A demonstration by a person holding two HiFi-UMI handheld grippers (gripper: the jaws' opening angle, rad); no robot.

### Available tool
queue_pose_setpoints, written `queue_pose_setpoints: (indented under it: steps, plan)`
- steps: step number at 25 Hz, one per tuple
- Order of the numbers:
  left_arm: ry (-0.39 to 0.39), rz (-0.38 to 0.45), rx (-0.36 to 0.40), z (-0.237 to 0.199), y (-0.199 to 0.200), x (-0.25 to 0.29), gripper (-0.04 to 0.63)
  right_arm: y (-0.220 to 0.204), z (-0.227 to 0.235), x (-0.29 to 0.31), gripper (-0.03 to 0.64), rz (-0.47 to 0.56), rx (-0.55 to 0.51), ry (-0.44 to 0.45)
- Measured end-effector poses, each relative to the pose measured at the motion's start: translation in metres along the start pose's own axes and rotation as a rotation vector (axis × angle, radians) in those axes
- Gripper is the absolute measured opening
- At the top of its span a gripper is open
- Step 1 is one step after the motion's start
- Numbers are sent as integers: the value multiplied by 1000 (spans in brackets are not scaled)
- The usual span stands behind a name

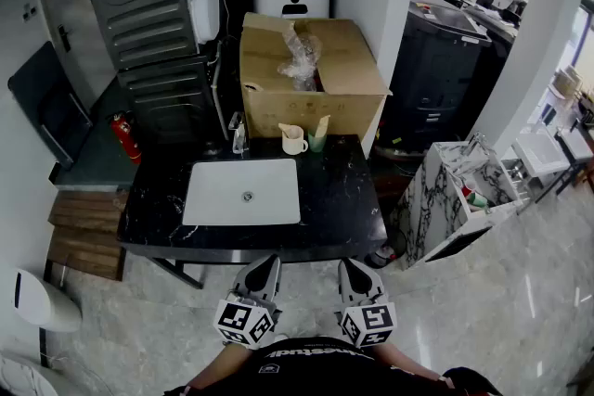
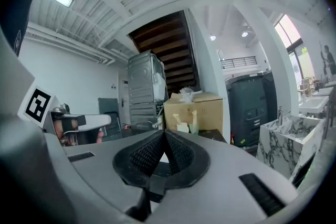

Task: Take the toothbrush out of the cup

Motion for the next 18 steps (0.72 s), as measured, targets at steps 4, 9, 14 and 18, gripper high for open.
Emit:
queue_pose_setpoints:
  steps: [4,9,14,18]
  plan:
    - [6,2,-7,0,0,-2,15,1,-2,-2,37,-1,-5,4]
    - [6,5,-5,-1,0,-7,15,-1,-6,-4,36,2,2,8]
    - [5,3,-8,-9,-2,-12,15,-1,-13,-1,35,29,37,20]
    - [4,1,-16,-17,-3,-17,15,-3,-22,3,37,30,42,23]
Point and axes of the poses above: the fingertips, and each gripper's own axes: x forward along the fingers, z to its right, y out of its top, the point moved 7 cm from there along -x, backward along the fingers, and after that the axes turned 11 degrees about x, right-handed, at the moved point
